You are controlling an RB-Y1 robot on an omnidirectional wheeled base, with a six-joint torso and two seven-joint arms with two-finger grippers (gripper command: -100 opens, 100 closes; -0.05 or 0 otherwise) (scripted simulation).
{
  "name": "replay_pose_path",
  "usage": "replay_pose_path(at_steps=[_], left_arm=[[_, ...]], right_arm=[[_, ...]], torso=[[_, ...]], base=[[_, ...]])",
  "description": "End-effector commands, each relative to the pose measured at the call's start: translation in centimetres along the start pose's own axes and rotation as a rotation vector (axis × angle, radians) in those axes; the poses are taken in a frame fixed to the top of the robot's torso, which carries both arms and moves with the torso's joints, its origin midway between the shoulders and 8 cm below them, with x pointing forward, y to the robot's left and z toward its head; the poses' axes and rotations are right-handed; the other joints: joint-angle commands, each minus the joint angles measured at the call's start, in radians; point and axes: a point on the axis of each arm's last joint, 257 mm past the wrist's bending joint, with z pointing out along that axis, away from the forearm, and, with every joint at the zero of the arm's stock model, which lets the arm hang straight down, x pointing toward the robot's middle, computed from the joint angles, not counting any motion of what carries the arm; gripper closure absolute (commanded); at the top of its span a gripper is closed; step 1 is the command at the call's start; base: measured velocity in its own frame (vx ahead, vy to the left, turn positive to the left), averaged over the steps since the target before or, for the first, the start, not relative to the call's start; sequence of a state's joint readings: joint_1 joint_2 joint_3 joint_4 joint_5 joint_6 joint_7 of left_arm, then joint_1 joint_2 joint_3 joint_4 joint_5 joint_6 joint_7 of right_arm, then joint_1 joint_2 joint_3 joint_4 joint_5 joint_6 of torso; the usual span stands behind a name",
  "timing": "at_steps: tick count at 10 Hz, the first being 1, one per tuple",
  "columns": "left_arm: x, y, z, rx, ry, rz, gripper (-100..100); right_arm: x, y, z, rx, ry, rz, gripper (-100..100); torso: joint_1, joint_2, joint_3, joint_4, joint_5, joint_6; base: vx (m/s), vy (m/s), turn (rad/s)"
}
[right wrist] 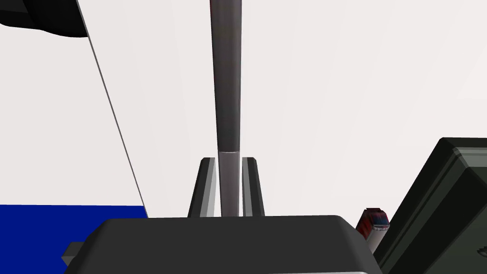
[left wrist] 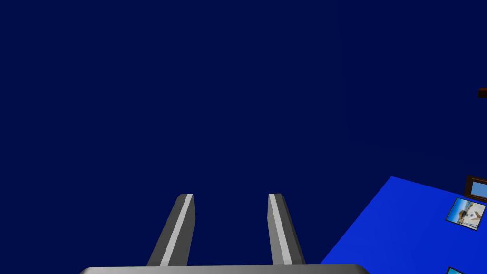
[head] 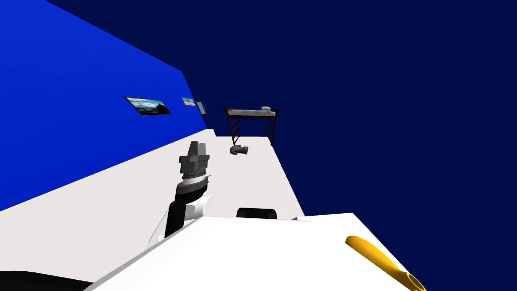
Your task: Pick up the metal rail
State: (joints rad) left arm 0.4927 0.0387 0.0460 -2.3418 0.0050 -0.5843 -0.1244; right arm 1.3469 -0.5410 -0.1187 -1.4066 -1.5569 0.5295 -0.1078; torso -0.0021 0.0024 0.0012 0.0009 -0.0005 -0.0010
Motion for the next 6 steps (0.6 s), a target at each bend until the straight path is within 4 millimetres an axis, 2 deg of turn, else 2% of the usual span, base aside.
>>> replay_pose_path(at_steps=[1, 2, 3, 4, 5, 6], left_arm=[[0.0, 0.0, 0.0, 0.000, 0.000, 0.000, 0], [0.0, 0.0, 0.0, 0.000, 0.000, 0.000, 0], [0.0, 0.0, 0.0, 0.000, 0.000, 0.000, 0], [0.0, 0.0, 0.0, 0.000, 0.000, 0.000, 0], [0.0, 0.0, 0.0, 0.000, 0.000, 0.000, 0], [0.0, 0.0, 0.0, 0.000, 0.000, 0.000, 0]], right_arm=[[0.0, 0.0, 0.0, 0.000, 0.000, 0.000, 100], [0.0, 0.0, 0.0, 0.000, 0.000, 0.000, 0], [-0.1, 0.5, -1.0, -0.004, 0.000, 0.000, 100], [-0.2, 0.7, -1.8, -0.004, 0.000, 0.002, 100], [-0.2, 0.5, -1.2, -0.004, -0.001, 0.001, 100], [-0.2, 0.6, -1.3, -0.005, 0.000, 0.001, 0]], torso=[[0.000, 0.000, 0.000, 0.000, 0.000, 0.000], [0.000, 0.000, 0.000, 0.000, 0.000, 0.000], [0.000, 0.000, 0.000, 0.000, 0.000, 0.000], [0.001, 0.000, 0.000, 0.000, 0.001, 0.000], [0.002, -0.001, -0.001, 0.000, 0.001, 0.000], [0.001, 0.000, 0.000, 0.000, 0.000, 0.000]], base=[[0.000, 0.000, 0.000], [0.000, 0.000, 0.000], [0.007, 0.017, 0.028], [0.007, 0.031, 0.032], [0.001, 0.013, 0.005], [0.000, 0.000, 0.000]])
